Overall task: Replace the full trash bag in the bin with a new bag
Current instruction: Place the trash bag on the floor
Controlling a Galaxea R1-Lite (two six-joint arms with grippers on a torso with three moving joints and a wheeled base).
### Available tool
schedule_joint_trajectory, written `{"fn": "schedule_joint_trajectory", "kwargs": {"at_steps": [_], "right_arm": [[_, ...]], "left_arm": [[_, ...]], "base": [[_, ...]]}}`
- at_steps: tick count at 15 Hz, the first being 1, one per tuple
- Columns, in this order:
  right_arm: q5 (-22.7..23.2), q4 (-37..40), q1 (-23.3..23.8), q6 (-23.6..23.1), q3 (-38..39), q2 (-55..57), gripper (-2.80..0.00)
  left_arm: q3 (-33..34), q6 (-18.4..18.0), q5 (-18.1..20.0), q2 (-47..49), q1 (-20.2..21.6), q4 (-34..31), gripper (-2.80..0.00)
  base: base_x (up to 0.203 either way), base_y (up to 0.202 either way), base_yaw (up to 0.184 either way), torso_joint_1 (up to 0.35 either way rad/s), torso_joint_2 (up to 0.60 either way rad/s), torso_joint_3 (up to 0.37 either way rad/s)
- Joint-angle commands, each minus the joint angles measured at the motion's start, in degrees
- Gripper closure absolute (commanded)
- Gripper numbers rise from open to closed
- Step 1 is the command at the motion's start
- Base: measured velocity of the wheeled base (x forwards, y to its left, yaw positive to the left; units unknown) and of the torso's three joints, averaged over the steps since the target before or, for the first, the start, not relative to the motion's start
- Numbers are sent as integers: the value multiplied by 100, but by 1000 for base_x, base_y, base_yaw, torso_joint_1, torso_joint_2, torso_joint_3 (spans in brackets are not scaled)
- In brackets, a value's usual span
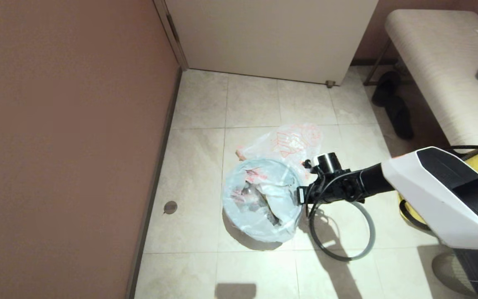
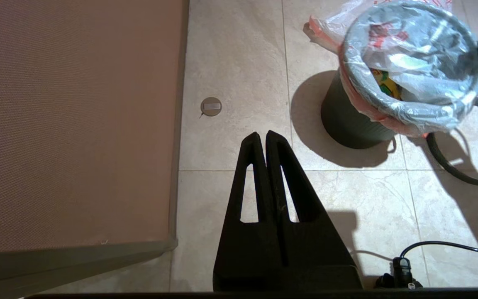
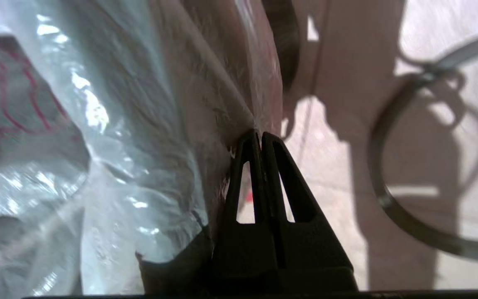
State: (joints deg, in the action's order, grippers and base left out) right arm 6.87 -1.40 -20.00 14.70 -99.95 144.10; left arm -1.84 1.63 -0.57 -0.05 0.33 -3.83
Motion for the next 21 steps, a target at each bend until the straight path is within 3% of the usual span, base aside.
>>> {"fn": "schedule_joint_trajectory", "kwargs": {"at_steps": [1,3,12,14,15,16,18,21], "right_arm": [[31,-24,-134,319,-595,323,0],[18,108,12,568,-526,332,0],[-167,790,12,331,-680,1062,0],[-130,1480,34,248,-1063,1191,0],[102,1761,43,350,-1237,1202,0],[428,1826,47,518,-1257,1189,-280],[1351,1880,125,913,-1238,1061,-280],[2060,1864,452,999,-1201,1060,-280]], "left_arm": [[0,4,4,5,2,-3,0],[1,4,-4,5,2,-3,0],[0,4,-2,5,2,-3,0],[0,4,5,5,2,-3,0],[0,4,-3,5,2,-3,0],[0,4,-4,5,2,-3,0],[0,4,5,5,2,-3,0],[0,4,-2,5,2,-3,0]], "base": [[0,0,0,0,0,0],[0,0,0,0,0,0],[0,0,0,0,0,0],[0,0,0,0,0,0],[0,0,0,0,0,0],[0,0,0,0,0,0],[0,0,0,0,0,0],[0,0,0,0,0,0]]}}
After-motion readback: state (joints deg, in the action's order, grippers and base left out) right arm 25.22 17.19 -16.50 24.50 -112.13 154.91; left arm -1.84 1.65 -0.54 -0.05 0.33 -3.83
